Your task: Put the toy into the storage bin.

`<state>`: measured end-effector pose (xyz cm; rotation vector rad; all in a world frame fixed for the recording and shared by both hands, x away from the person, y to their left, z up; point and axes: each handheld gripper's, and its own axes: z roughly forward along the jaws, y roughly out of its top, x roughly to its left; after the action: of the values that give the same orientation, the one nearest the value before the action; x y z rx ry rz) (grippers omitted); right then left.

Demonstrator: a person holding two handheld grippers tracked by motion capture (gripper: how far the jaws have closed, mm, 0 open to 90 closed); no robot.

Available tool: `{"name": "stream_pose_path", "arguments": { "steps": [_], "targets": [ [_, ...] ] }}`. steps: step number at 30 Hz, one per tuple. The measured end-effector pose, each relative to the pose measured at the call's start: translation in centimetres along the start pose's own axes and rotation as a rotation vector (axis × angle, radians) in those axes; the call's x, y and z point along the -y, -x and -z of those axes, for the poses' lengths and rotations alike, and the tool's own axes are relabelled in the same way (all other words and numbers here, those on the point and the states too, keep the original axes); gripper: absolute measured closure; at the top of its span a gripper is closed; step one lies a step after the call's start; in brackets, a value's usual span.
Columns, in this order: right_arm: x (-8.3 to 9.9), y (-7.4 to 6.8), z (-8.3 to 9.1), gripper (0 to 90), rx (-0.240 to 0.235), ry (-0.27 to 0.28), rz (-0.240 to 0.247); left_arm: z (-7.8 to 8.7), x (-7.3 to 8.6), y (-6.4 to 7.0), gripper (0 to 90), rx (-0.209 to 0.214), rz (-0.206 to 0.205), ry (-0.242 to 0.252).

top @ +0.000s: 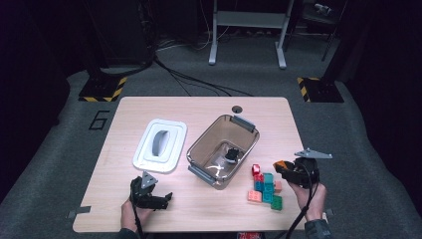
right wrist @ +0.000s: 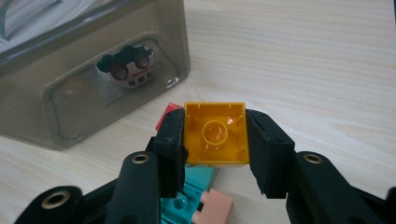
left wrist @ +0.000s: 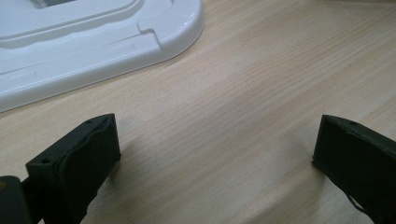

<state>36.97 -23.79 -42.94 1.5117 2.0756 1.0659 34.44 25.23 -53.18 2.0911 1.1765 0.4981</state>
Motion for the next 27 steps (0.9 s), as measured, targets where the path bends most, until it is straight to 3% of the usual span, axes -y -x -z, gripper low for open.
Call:
{"name": "stream_pose_path", "arguments": {
  "steps": [17,27],
  "targets": [
    [-4.5,-2.0,-0.2,59.1,-0.018,0.035,0.075,0.0,0.0,0.0,0.4,0.000,-0.003,0.000],
    [-7.5,-3.7,-0.2,59.1,-0.051,0.076,0.114,0.0,0.0,0.0,0.5,-0.001,-0.006,-0.001]
  ]
}}
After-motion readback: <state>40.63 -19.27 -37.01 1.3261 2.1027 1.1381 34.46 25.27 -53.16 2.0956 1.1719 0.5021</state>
